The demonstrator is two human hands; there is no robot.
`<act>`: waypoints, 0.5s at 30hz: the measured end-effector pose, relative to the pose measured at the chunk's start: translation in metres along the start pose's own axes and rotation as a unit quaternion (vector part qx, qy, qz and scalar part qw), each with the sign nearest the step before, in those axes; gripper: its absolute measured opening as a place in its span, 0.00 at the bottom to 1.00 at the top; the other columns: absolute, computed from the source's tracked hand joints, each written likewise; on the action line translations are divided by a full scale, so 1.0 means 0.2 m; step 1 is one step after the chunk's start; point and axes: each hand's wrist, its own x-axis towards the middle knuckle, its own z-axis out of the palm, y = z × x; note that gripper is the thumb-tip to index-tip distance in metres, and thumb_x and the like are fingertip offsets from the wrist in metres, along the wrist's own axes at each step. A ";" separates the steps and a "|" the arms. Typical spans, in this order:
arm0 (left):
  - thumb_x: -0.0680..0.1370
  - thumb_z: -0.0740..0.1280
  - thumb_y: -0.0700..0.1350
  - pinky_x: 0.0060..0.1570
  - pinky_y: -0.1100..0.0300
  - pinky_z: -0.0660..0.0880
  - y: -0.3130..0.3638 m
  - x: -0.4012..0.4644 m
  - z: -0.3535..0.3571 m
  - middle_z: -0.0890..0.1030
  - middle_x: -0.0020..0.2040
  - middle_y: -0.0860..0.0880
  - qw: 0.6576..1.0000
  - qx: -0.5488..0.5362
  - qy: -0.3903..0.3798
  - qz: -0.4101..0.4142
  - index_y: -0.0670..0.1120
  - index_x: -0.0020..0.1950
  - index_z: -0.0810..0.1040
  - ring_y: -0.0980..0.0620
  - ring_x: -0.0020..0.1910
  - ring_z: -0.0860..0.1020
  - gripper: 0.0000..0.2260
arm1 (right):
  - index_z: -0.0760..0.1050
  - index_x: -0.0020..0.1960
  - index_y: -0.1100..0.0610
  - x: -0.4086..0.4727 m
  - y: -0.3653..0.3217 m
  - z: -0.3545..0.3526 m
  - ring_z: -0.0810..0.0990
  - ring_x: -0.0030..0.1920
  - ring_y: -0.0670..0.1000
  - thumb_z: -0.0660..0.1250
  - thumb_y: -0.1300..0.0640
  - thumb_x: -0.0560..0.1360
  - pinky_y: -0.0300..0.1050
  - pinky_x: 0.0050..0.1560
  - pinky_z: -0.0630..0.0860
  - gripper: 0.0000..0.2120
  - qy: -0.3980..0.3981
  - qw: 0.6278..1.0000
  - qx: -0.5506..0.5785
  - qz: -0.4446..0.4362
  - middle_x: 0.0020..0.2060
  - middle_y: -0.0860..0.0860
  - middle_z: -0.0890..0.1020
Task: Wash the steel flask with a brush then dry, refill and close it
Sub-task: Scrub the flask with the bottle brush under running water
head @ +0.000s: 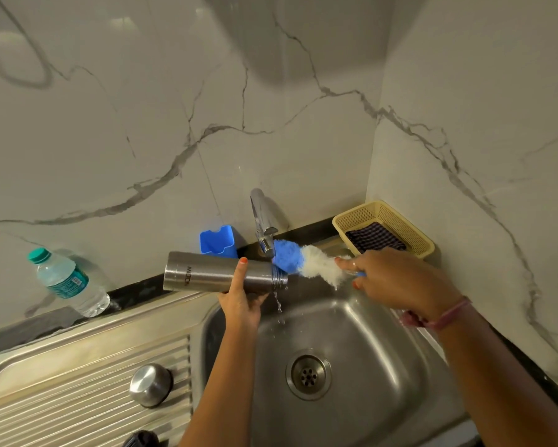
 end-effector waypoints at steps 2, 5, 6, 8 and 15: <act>0.74 0.75 0.40 0.59 0.32 0.75 -0.01 0.00 0.01 0.77 0.63 0.44 1.000 -0.002 -0.004 -0.002 0.49 0.74 0.63 0.41 0.61 0.78 0.33 | 0.61 0.74 0.43 0.03 -0.06 0.05 0.72 0.37 0.47 0.57 0.58 0.80 0.40 0.39 0.70 0.24 0.022 1.000 -0.005 -0.011 0.47 0.52 0.78; 0.74 0.73 0.37 0.58 0.29 0.74 -0.02 -0.01 0.00 0.76 0.64 0.45 1.000 0.025 -0.012 0.011 0.50 0.74 0.63 0.40 0.62 0.77 0.32 | 0.60 0.75 0.46 0.08 -0.11 0.13 0.69 0.39 0.48 0.56 0.60 0.81 0.40 0.39 0.65 0.25 0.025 0.999 -0.020 -0.019 0.48 0.54 0.77; 0.74 0.72 0.36 0.58 0.27 0.73 -0.01 0.00 -0.01 0.75 0.65 0.45 0.999 0.031 -0.019 0.013 0.51 0.74 0.62 0.39 0.62 0.77 0.33 | 0.59 0.75 0.45 0.07 -0.10 0.12 0.70 0.40 0.48 0.56 0.59 0.81 0.41 0.41 0.66 0.25 0.023 0.999 -0.017 -0.018 0.49 0.54 0.77; 0.75 0.72 0.35 0.58 0.25 0.71 0.01 0.01 -0.03 0.75 0.67 0.44 0.999 0.033 -0.025 0.016 0.52 0.75 0.62 0.39 0.63 0.76 0.33 | 0.60 0.75 0.43 0.04 -0.05 0.07 0.73 0.39 0.48 0.57 0.58 0.80 0.43 0.41 0.71 0.25 0.003 1.000 -0.010 -0.020 0.47 0.52 0.78; 0.76 0.70 0.36 0.54 0.28 0.74 0.01 0.01 -0.01 0.76 0.64 0.41 0.999 0.025 -0.020 -0.015 0.48 0.68 0.66 0.37 0.63 0.76 0.24 | 0.61 0.75 0.48 0.00 -0.10 0.04 0.75 0.45 0.51 0.56 0.61 0.80 0.39 0.41 0.65 0.25 0.010 0.997 -0.068 -0.029 0.50 0.53 0.77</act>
